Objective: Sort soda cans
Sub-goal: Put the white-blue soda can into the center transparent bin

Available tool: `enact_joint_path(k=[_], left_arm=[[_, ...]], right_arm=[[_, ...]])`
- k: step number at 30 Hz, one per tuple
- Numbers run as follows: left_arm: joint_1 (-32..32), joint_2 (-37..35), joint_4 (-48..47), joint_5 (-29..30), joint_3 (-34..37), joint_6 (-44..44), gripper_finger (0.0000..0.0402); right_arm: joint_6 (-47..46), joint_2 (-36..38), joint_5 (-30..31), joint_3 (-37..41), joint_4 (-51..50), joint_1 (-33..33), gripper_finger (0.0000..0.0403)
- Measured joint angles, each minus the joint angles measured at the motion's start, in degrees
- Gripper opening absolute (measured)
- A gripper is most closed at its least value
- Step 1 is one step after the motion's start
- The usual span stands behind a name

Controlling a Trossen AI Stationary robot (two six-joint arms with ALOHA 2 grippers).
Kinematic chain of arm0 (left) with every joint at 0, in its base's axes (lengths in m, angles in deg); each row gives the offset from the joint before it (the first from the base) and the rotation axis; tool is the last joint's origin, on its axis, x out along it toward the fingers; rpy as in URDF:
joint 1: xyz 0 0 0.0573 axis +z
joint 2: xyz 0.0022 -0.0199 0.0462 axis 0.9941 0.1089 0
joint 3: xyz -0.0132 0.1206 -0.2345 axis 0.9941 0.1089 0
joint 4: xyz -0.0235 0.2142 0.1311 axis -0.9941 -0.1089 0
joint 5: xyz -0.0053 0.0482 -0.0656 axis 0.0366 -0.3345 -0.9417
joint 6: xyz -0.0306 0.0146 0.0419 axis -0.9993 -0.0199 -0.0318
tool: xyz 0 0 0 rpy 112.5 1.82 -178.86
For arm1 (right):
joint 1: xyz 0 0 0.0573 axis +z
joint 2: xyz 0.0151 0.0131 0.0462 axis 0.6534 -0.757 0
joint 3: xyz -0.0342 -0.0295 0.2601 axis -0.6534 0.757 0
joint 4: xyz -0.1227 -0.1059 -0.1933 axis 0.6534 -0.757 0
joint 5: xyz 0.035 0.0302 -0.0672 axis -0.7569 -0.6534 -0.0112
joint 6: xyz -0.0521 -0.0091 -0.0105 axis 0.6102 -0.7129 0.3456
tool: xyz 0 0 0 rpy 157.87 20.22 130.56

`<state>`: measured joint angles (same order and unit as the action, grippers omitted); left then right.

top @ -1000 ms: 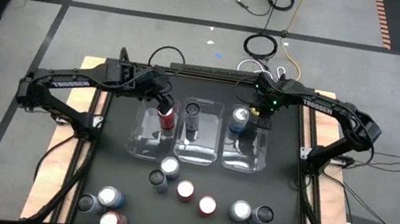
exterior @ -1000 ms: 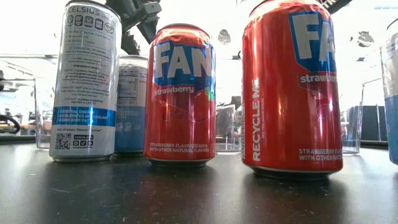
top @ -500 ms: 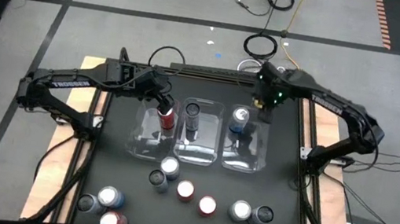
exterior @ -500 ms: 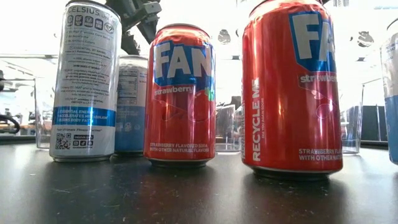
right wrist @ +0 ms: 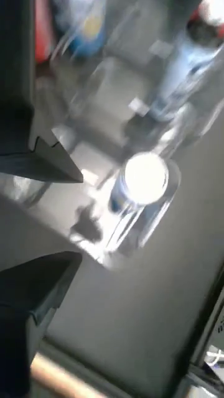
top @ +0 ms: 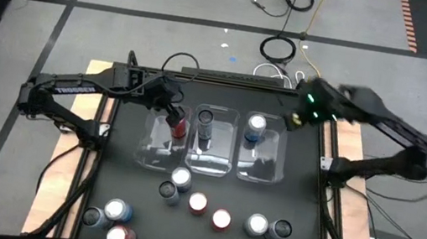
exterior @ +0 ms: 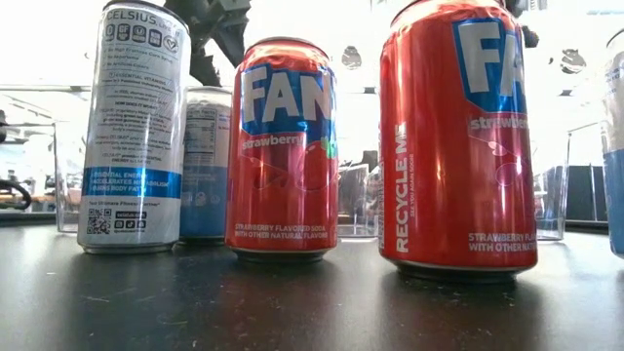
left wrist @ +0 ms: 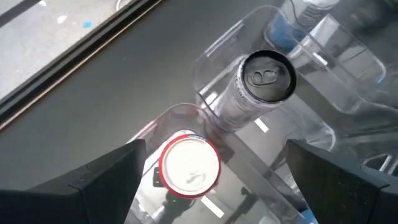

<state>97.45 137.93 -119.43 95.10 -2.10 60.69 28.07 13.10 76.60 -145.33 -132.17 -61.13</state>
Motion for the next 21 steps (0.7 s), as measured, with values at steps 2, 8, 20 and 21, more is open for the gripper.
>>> enact_joint_path(k=[2, 8, 20, 21], left_arm=[[0.06, 0.00, -0.08, 0.02, 0.00, -0.02, 0.0393], [0.04, 0.00, 0.29, 0.09, 0.00, -0.09, 0.0393], [0.04, 0.00, 3.43, 0.26, 0.00, -0.18, 0.0393], [0.04, 0.00, 3.76, 0.26, 0.00, -0.23, 0.0393]], right_arm=[[-11.14, 4.62, 3.66, 3.80, 2.26, 6.96, 0.0185], [-28.23, 12.39, 10.04, 15.62, 12.73, 20.23, 0.0185], [-28.46, 11.94, 9.65, 24.46, 25.47, 20.99, 0.0185], [-27.69, 11.74, 9.65, 24.57, 25.65, 20.99, 0.0185]])
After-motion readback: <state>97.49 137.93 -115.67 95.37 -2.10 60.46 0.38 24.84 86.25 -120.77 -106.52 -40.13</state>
